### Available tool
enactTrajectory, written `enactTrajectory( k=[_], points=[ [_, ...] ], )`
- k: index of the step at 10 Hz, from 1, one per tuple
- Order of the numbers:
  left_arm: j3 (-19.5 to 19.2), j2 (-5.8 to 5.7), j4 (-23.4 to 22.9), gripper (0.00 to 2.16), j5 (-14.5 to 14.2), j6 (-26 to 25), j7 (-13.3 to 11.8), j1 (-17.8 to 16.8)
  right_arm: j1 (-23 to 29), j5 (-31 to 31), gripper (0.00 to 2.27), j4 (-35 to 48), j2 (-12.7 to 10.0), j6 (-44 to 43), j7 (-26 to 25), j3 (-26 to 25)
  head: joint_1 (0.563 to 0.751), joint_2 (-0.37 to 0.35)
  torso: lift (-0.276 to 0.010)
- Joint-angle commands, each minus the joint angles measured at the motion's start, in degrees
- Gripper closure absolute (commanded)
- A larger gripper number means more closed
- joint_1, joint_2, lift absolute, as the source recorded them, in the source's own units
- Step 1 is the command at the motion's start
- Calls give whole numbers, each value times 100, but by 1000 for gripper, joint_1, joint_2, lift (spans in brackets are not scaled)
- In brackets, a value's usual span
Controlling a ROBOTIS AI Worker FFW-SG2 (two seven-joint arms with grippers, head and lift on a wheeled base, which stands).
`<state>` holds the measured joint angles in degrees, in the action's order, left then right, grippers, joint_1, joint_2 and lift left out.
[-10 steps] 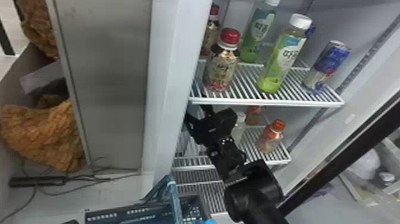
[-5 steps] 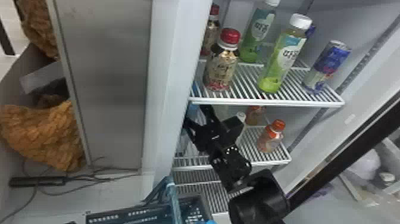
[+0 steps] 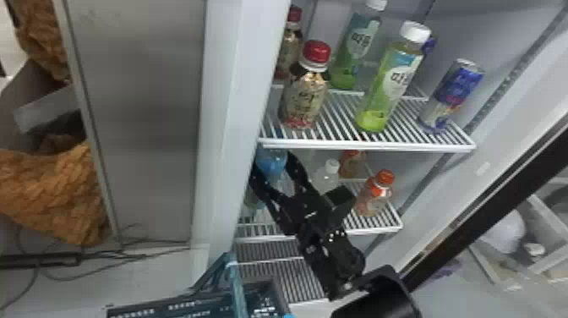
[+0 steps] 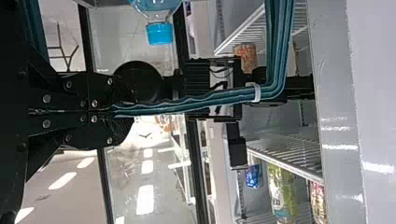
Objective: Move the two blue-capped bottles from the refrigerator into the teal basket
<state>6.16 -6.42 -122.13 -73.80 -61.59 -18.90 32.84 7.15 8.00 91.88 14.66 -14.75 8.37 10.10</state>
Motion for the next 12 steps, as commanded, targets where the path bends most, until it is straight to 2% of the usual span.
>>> enactTrajectory(
  k=[1,9,12],
  points=[
    [-1,1,0,1157,-3,0,0,7,241,9,585,255,37,68,42,-70,695,-341,-163],
    [-9,9,0,1157,-3,0,0,21,2069,106,585,2491,177,701,499,-729,695,-350,-163],
    [-9,9,0,1157,-3,0,-8,21,2491,229,585,3011,169,884,648,-817,695,-350,-163]
  ],
)
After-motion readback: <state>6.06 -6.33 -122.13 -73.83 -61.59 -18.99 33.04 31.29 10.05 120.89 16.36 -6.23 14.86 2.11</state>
